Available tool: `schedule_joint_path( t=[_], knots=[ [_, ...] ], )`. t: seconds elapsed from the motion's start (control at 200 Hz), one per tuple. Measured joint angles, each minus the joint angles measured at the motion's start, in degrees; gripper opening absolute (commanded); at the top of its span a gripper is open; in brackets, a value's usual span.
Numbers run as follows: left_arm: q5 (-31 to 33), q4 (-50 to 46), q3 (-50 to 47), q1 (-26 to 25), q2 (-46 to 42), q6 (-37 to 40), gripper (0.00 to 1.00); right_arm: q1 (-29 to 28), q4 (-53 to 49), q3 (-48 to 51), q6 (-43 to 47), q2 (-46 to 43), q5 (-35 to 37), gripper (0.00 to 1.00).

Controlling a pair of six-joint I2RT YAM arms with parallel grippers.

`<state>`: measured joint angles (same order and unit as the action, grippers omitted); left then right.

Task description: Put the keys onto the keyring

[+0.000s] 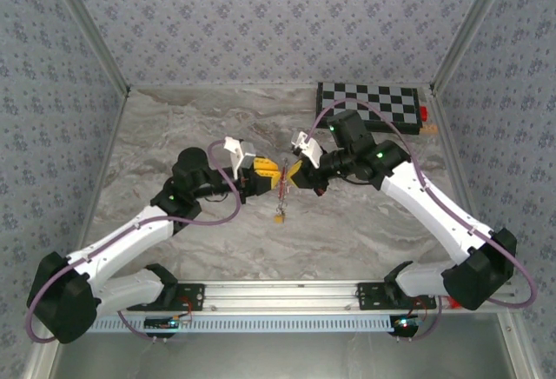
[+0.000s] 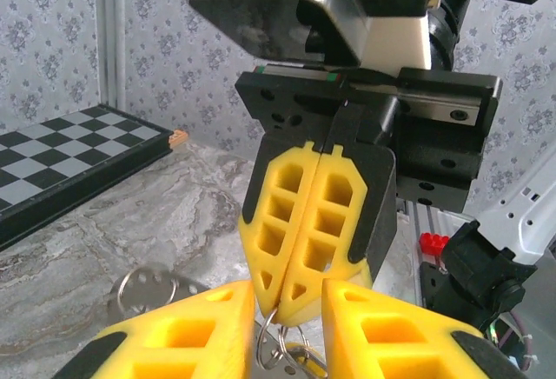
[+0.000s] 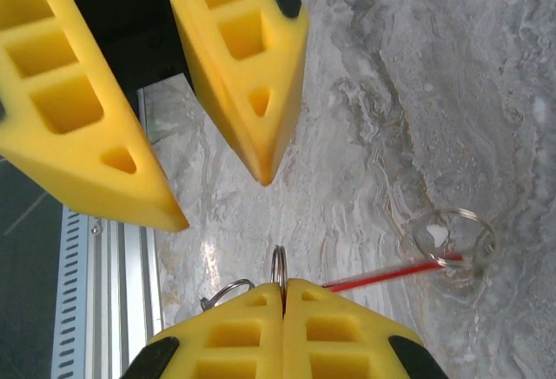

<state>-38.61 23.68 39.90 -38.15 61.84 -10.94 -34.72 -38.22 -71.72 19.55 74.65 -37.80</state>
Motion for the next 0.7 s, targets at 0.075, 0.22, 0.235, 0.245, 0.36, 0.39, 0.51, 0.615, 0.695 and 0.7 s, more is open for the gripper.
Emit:
schedule_joint_path(
  t=[0.075,0.22,0.235,0.245,0.36,0.39,0.51,0.615,0.695,0.7],
  knots=[
    [-0.48,-0.33,0.09,0.26,0.46,0.17,0.26,0.02,-0.48,-0.02,0.48,0.02,0.39,0.0],
    [-1.05,-1.14,0.15,0.7,1.27,0.48,0.26,0.02,-0.94,-0.02,1.07,0.02,0.61,0.0],
    [-1.14,-1.22,0.17,0.74,1.36,0.48,0.26,0.02,-0.98,-0.02,1.07,0.02,0.63,0.0],
    [-1.22,-1.27,0.2,0.79,1.42,0.48,0.26,0.0,-1.01,-0.02,1.09,0.02,0.66,0.0],
    [-2.38,-1.97,0.85,1.05,2.49,0.79,0.27,0.0,-1.07,-0.07,1.11,0.02,0.98,0.0],
    [-2.62,-2.19,1.05,1.05,2.75,0.92,0.26,0.0,-1.09,-0.07,1.11,0.02,1.01,0.0],
    [-3.32,-2.82,1.42,1.05,3.19,1.18,0.27,-0.33,-1.14,-0.11,1.36,0.02,1.16,0.0],
    [-3.67,-3.21,1.44,1.05,3.21,1.62,0.26,-0.66,-1.44,-0.11,1.53,0.02,1.25,0.0],
    [-4.0,-3.61,1.66,1.05,3.61,1.97,0.27,-0.85,-1.51,-0.11,1.55,0.02,1.42,0.0],
    [-4.02,-3.63,1.66,1.05,3.65,1.97,0.27,-0.85,-1.49,-0.11,1.55,0.02,1.42,0.0]
  ],
)
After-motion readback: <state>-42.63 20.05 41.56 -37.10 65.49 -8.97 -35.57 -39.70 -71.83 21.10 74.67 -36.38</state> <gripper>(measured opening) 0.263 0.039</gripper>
